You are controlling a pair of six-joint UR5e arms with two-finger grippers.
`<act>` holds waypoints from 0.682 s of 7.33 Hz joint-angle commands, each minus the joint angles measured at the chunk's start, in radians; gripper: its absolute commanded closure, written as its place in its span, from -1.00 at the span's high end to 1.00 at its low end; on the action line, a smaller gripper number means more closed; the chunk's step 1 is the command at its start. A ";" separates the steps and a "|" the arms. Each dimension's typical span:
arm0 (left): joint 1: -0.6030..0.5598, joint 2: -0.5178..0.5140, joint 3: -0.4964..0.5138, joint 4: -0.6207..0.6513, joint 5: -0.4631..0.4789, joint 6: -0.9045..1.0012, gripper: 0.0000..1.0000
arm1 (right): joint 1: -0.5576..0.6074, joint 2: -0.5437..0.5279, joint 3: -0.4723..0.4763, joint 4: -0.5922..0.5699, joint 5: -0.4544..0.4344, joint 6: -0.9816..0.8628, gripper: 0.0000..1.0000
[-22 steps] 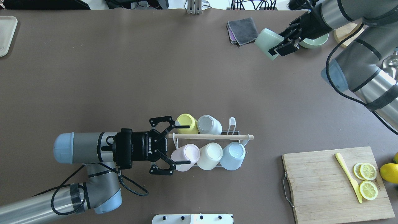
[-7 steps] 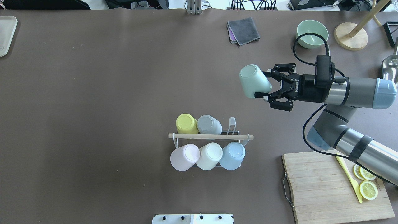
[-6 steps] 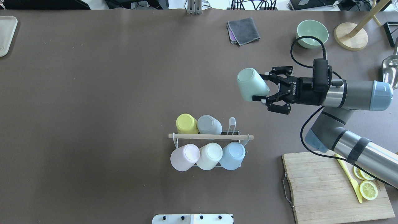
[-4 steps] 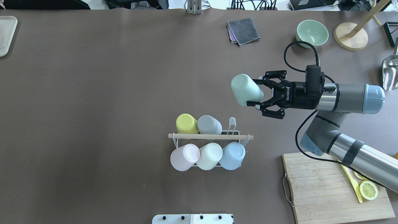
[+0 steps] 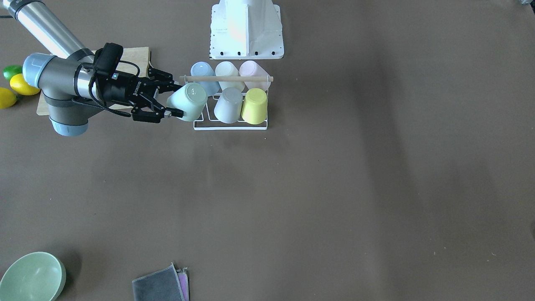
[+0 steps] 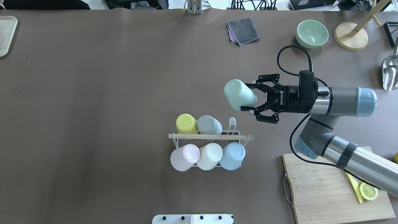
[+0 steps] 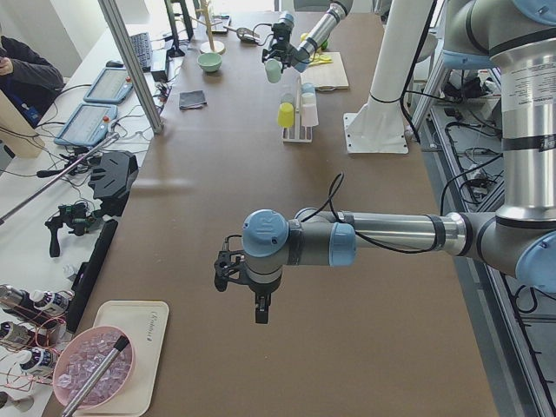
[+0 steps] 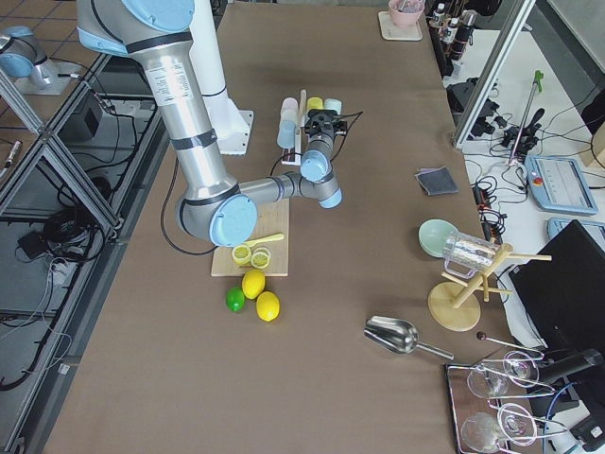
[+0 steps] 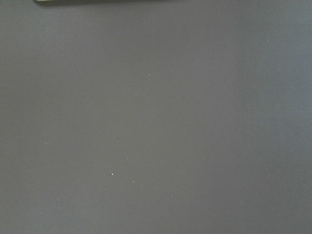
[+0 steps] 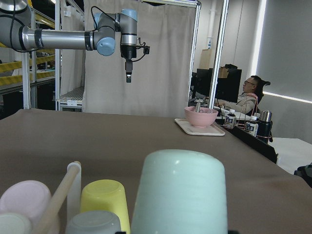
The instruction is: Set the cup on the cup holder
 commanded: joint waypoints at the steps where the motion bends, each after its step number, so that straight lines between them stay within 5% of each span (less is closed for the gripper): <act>1: 0.001 0.001 -0.005 -0.002 0.004 -0.001 0.97 | -0.027 0.003 0.002 0.000 -0.003 -0.009 0.17; 5: 0.004 -0.002 -0.006 -0.003 0.003 0.008 0.97 | -0.059 -0.001 0.000 -0.004 -0.009 -0.014 0.20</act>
